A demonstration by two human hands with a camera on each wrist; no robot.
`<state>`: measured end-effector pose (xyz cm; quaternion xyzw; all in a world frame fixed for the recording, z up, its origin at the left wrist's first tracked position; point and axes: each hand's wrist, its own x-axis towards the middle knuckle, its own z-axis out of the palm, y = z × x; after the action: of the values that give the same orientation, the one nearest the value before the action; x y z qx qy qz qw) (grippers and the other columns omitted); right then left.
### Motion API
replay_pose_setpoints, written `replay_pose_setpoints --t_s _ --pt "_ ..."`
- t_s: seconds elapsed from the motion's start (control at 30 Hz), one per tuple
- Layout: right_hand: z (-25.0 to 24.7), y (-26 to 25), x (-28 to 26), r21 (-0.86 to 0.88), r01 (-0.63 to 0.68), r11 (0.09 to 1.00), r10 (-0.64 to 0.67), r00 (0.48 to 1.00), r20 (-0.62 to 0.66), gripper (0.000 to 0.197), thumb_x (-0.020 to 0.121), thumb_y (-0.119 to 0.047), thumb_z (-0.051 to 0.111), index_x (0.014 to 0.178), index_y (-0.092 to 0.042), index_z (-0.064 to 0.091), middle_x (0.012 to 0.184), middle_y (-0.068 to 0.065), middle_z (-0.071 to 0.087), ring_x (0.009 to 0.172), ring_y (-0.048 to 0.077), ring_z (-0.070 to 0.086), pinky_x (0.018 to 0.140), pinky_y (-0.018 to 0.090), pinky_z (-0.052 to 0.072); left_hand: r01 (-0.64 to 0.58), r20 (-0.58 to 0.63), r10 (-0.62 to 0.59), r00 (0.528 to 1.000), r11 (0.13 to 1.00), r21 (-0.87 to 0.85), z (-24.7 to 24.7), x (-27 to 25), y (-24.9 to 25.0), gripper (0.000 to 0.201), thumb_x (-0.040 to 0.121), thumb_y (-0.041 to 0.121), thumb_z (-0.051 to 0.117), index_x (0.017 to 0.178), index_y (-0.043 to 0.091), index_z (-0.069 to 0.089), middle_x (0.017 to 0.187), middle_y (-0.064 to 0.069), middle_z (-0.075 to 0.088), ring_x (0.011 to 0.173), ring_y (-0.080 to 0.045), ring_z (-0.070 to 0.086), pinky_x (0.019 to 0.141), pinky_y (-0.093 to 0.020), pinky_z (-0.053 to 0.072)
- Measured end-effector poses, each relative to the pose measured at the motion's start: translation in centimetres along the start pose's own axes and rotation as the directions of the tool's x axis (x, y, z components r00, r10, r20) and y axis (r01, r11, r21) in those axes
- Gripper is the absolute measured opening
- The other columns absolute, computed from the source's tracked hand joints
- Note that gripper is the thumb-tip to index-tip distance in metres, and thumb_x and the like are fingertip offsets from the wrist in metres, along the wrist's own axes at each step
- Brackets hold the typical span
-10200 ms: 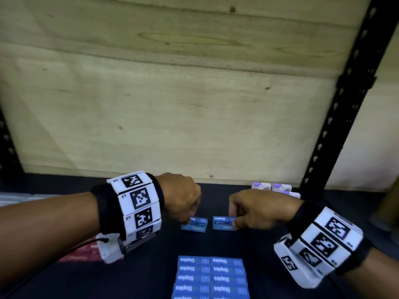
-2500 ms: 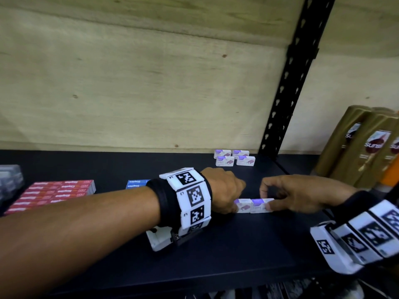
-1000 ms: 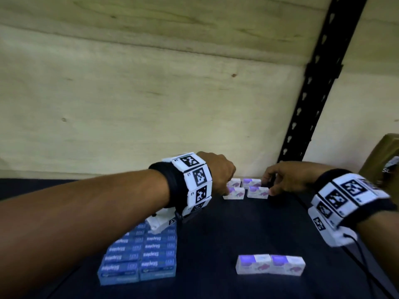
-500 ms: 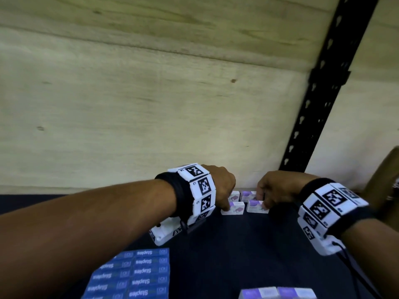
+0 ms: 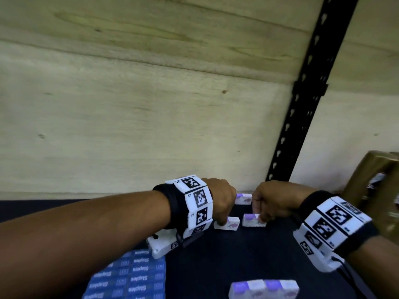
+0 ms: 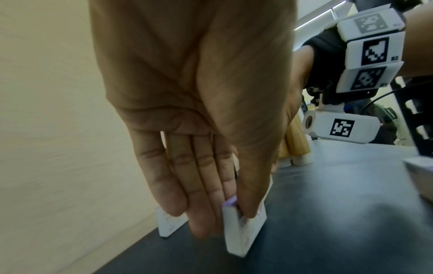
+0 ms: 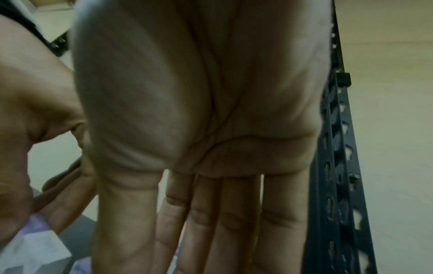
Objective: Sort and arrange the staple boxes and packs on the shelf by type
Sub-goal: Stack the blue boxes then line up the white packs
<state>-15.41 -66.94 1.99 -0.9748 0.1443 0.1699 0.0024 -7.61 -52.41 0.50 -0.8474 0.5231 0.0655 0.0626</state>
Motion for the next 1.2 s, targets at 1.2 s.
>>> replay_pose_setpoints --t_s 1.2 --pt "4.4 -0.1 -11.5 0.233 -0.022 0.972 -0.003 0.994 0.106 0.024 0.09 -0.004 0.052 0.098 -0.024 0.064 0.089 0.005 0.074 0.068 0.01 0.064 0.069 0.022 0.054 -0.015 0.17 0.037 0.985 0.992 -0.126 2.5 -10.2 6.1 0.047 0.08 0.046 0.073 0.119 0.022 0.061 0.107 0.001 0.068 0.093 -0.017 0.064 0.067 -0.026 0.046"
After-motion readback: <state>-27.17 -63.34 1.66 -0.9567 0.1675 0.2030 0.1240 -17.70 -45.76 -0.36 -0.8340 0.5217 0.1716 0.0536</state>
